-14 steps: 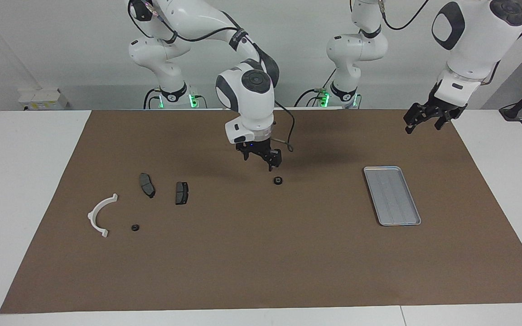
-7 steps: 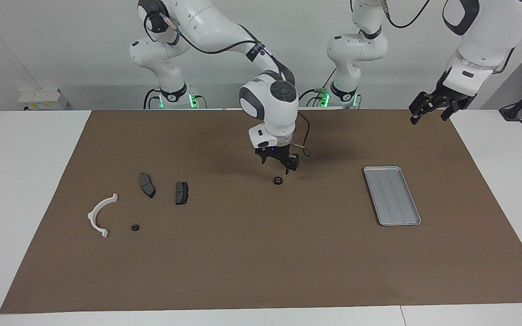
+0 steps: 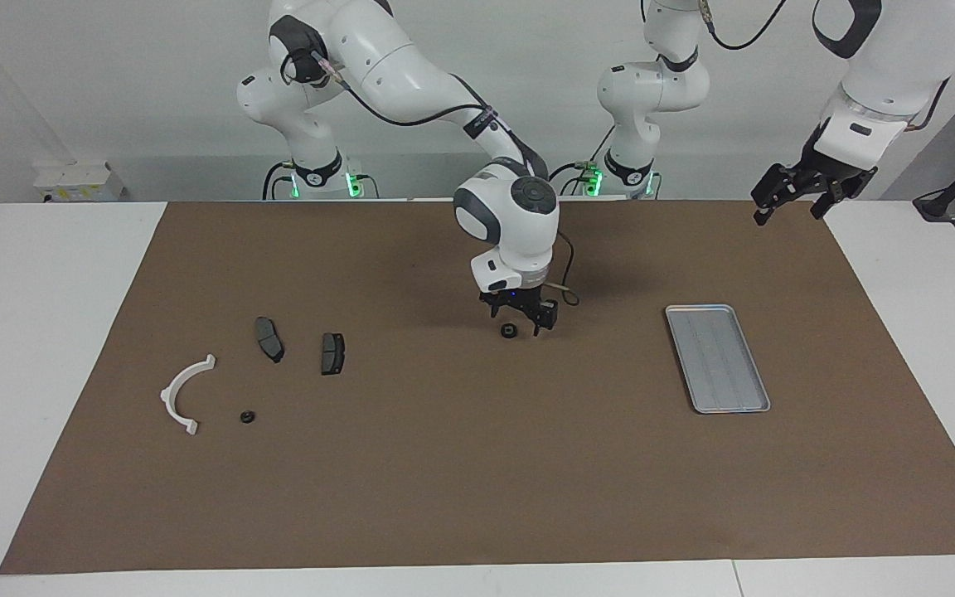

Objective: Place bearing gear from tray to pile

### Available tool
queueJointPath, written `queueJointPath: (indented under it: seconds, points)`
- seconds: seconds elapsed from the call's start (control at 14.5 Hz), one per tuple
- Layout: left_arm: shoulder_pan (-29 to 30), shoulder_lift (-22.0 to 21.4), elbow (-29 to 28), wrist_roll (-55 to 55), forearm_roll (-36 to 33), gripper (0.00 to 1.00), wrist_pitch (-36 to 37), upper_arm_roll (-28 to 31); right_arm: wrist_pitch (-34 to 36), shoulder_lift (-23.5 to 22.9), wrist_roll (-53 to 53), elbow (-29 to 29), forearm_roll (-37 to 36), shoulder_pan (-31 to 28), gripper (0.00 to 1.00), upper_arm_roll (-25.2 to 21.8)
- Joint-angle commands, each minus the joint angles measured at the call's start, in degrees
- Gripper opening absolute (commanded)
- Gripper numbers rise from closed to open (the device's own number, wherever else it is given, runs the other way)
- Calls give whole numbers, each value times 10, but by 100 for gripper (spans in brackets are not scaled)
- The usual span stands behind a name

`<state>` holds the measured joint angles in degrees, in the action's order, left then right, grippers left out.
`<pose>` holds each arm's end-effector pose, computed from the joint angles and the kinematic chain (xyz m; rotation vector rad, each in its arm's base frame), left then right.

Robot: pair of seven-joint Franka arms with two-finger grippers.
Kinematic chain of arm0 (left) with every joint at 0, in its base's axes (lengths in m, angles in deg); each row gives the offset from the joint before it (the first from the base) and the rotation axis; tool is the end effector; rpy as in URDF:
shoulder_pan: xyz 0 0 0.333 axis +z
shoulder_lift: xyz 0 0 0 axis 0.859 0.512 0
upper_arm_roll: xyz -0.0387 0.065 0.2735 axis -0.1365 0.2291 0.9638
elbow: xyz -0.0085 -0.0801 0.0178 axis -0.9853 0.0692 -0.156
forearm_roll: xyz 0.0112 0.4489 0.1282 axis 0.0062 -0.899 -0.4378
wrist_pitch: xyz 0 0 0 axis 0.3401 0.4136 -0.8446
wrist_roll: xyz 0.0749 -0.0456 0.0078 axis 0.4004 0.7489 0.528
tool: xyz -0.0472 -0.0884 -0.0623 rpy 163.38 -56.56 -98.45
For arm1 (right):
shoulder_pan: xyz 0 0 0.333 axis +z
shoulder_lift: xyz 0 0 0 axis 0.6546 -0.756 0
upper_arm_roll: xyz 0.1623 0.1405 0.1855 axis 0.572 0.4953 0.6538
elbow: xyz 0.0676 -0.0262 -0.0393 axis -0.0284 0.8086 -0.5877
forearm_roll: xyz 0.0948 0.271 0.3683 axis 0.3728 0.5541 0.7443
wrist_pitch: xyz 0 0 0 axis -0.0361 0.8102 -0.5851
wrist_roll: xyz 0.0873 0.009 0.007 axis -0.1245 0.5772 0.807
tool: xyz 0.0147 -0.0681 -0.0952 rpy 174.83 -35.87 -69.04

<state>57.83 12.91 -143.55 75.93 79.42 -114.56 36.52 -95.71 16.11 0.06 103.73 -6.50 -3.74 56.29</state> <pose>0.6154 -0.0059 0.5835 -3.1321 -0.0544 0.0262 0.5545 0.4934 0.2239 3.0322 -0.8141 0.0655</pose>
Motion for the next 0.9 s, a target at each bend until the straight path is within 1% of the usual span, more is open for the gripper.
queueJointPath:
  seconds: [0.0, 0.14, 0.41, 0.55, 0.76, 0.83]
  points:
    - [0, 17, 19, -9, 6, 100, 21, 2, -22, -3, -13, 13, -17, -5, 100, -1]
    - [0, 18, 20, -9, 6, 100, 34, 2, -32, -1, -13, 26, -17, -5, 100, -1]
    - [-3, 16, 16, -11, 2, 100, 35, 0, -24, 2, -13, 31, -14, -5, 100, -1]
    - [-3, 14, 14, -32, 2, 100, 40, 1, -28, 3, -13, 33, -14, -6, 99, -1]
    - [-3, 12, 13, -33, 3, 100, 45, 0, -31, 4, -13, 36, -14, -6, 92, -1]
    - [-3, 11, 11, -33, 3, 100, 45, 0, -31, 4, -13, 38, -14, -6, 87, -1]
